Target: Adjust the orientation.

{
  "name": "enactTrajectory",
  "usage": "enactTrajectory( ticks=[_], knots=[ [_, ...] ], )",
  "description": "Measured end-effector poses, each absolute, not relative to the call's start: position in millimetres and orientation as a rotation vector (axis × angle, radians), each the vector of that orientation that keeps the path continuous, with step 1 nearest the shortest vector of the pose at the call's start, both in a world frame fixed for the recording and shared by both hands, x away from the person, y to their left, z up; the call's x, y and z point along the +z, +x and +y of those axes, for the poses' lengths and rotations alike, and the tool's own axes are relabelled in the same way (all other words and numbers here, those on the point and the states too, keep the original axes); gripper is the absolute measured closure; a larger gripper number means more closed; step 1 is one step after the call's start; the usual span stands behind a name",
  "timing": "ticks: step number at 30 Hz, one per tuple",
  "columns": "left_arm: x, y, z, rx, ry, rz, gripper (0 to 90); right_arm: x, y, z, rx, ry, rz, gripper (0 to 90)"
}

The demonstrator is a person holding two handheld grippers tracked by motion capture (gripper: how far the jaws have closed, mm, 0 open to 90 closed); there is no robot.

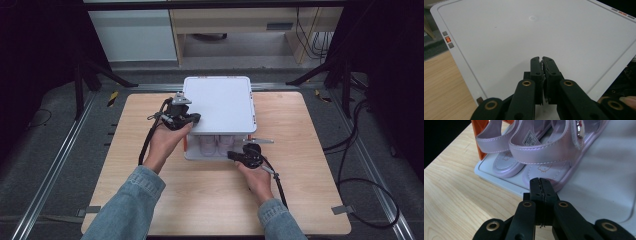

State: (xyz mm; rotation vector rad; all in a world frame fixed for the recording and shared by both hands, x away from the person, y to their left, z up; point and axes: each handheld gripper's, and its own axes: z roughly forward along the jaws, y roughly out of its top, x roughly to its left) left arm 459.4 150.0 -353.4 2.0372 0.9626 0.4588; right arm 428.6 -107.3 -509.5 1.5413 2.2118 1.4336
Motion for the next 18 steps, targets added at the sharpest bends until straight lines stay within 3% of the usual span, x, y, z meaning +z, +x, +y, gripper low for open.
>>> enactTrajectory(
  ticks=[10,15,18],
  knots=[
    [-353.5,459.1,150.2,0.462,2.027,0.967,84.5,-508.4,429.5,-108.4,1.455,1.527,2.198,90.0],
    [-353.2,456.7,151.5,0.477,2.003,0.968,78.6,-505.8,427.6,-109.2,1.470,1.509,2.194,90.0],
    [-351.6,454.4,152.2,0.492,1.984,0.970,70.3,-505.3,426.4,-110.0,1.476,1.497,2.192,88.7]
  ],
)
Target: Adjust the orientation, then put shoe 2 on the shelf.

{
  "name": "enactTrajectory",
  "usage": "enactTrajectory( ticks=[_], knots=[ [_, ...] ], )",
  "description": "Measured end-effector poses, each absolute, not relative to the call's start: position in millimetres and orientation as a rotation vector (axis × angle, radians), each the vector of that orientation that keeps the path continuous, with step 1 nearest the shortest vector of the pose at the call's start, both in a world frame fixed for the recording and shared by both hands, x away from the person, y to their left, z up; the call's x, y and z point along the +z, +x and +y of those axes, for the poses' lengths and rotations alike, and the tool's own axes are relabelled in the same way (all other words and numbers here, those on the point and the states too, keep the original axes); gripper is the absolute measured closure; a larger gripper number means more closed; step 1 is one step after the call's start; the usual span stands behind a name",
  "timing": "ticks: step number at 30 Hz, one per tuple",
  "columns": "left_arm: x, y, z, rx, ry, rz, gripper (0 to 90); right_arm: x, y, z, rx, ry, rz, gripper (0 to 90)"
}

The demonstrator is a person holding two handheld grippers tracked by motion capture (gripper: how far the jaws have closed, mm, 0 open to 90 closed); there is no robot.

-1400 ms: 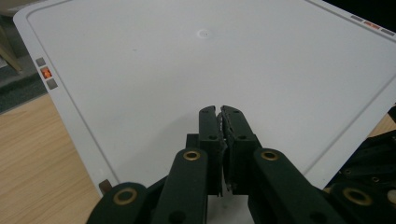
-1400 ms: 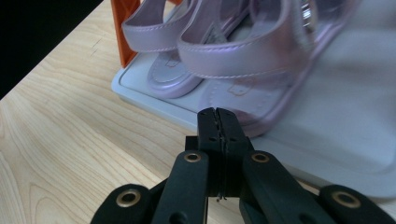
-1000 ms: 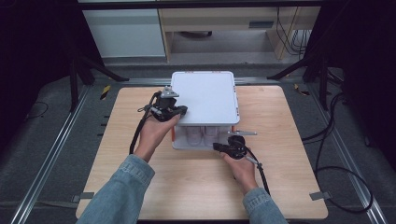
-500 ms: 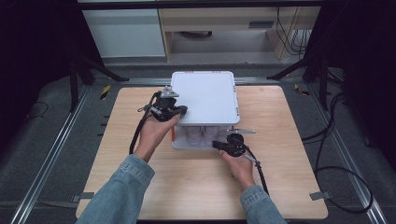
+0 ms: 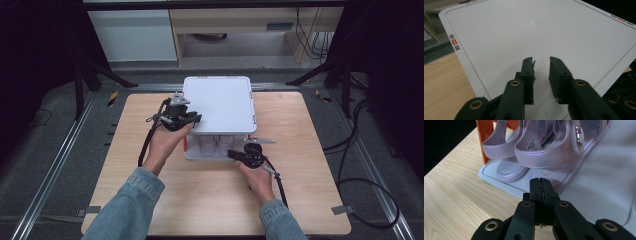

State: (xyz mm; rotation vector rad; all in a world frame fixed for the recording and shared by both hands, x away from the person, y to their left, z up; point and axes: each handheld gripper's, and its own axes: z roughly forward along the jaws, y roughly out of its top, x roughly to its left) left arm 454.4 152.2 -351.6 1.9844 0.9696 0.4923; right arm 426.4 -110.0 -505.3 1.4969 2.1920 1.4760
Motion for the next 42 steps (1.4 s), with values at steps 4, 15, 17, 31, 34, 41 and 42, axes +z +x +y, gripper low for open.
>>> enactTrajectory(
  ticks=[4,15,17,31,34,41,42],
  knots=[
    [-349,450,157,0.530,1.963,0.969,51.9,-503,424,-111,1.484,1.478,2.188,81.7],
    [-350,437,199,0.561,1.851,1.025,15.9,-490,415,-120,1.447,1.394,2.152,39.1],
    [-353,434,207,0.560,1.839,1.035,12.7,-487,413,-122,1.430,1.375,2.146,33.8],
    [-414,420,263,0.603,1.925,1.149,6.5,-475,407,-171,1.299,1.352,2.085,17.4],
    [-434,424,272,0.597,1.951,1.193,6.6,-476,412,-192,1.260,1.386,2.042,18.6],
    [-479,433,288,0.595,2.017,1.240,6.5,-487,429,-238,1.152,1.470,1.950,19.0],
    [-485,434,290,0.588,2.019,1.254,6.5,-490,432,-242,1.130,1.480,1.943,19.0]
  ],
)
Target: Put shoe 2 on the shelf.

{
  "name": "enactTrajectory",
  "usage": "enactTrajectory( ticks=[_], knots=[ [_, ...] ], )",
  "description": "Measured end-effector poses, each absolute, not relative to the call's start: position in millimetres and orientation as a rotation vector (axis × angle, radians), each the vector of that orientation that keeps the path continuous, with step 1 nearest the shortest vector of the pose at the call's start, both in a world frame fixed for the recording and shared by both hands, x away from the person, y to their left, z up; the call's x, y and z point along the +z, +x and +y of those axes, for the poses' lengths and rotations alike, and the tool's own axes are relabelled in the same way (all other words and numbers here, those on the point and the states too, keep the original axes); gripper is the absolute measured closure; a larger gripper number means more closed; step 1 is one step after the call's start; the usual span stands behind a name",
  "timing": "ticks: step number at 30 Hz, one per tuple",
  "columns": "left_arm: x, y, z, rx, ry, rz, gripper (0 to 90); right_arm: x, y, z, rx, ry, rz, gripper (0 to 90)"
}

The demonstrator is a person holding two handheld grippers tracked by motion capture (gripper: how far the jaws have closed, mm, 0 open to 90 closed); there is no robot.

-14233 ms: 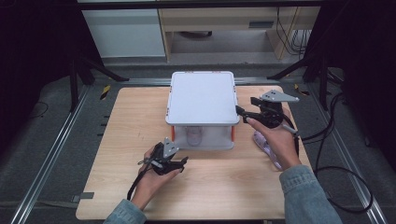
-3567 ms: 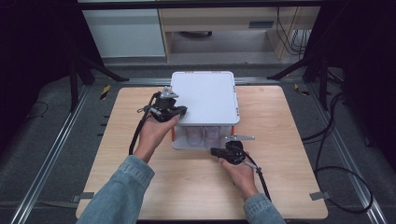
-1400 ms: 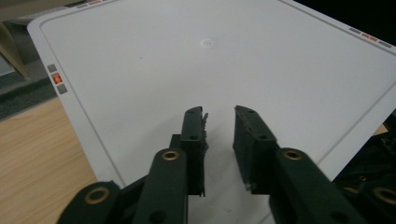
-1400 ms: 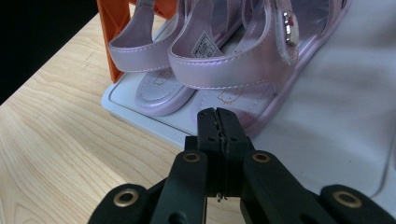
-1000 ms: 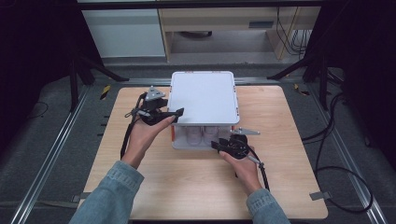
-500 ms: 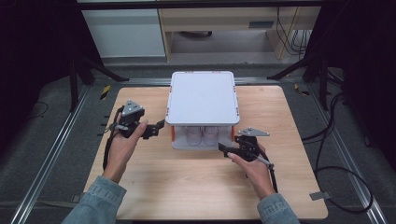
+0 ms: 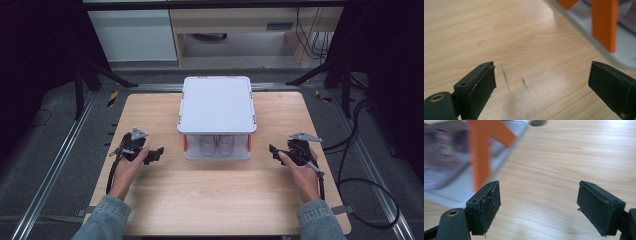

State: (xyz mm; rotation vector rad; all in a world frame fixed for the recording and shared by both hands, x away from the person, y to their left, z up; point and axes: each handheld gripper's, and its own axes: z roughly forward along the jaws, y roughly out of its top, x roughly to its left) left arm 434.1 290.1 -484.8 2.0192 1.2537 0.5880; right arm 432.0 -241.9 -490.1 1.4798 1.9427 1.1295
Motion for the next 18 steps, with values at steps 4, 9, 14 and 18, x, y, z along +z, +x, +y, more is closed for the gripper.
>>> enactTrajectory(
  ticks=[4,9,14,18],
  knots=[
    [-497,436,295,0.581,2.046,1.272,6.5,-500,439,-251,1.057,1.523,1.922,18.3],
    [-507,436,298,0.566,2.046,1.294,6.3,-510,443,-251,0.971,1.547,1.939,15.7],
    [-515,435,298,0.550,2.051,1.299,4.7,-517,445,-250,0.910,1.559,1.967,12.9],
    [-515,434,298,0.549,2.052,1.300,4.4,-517,444,-248,0.864,1.524,1.989,11.8]
  ],
)
